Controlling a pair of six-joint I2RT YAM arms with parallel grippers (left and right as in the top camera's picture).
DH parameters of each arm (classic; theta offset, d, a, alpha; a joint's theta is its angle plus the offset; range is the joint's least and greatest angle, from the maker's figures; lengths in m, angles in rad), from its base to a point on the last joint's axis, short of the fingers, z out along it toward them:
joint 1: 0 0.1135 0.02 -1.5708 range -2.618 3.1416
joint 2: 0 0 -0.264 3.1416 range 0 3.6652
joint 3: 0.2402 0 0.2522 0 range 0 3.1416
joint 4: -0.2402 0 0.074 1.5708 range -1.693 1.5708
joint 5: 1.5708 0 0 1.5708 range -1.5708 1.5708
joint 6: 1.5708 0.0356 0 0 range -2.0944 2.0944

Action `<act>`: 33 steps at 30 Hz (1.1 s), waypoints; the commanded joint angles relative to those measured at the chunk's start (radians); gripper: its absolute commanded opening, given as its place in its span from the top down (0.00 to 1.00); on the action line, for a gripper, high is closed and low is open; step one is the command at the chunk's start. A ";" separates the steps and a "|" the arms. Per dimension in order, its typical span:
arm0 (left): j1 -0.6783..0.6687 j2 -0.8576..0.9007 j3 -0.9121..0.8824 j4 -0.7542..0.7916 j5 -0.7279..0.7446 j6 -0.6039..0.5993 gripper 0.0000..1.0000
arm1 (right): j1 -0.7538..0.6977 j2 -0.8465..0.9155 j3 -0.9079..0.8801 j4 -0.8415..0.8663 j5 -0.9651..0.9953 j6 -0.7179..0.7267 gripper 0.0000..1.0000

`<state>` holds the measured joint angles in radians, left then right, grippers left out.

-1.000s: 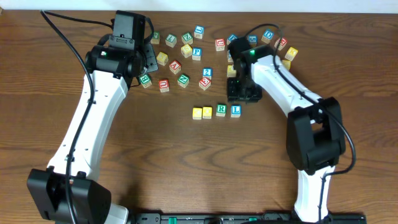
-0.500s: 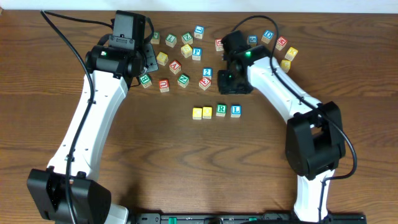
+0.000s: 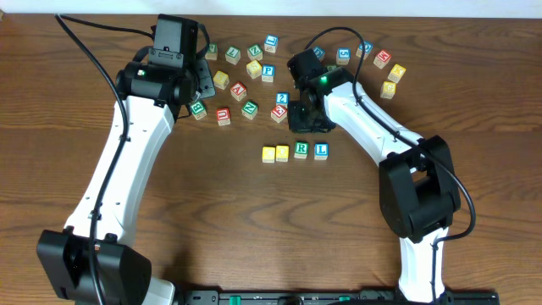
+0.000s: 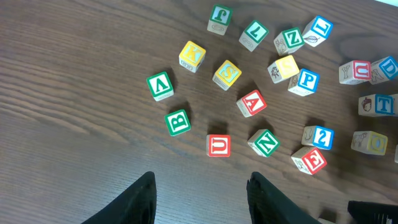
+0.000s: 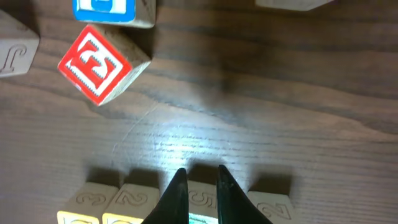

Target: Spell out CORL

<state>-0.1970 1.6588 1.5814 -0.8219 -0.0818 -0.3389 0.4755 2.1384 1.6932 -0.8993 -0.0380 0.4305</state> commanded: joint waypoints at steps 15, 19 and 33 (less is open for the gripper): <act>0.004 -0.003 -0.010 -0.001 -0.009 0.013 0.53 | 0.043 0.008 -0.084 0.043 0.004 0.043 0.94; 0.004 -0.003 -0.010 -0.012 -0.009 0.013 0.53 | 0.052 0.008 -0.085 0.018 0.002 0.044 0.93; 0.004 -0.003 -0.010 -0.019 -0.009 0.013 0.53 | 0.056 0.008 -0.085 0.010 -0.028 0.018 0.93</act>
<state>-0.1970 1.6588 1.5814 -0.8352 -0.0818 -0.3389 0.5224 2.1387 1.6165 -0.8894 -0.0380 0.4633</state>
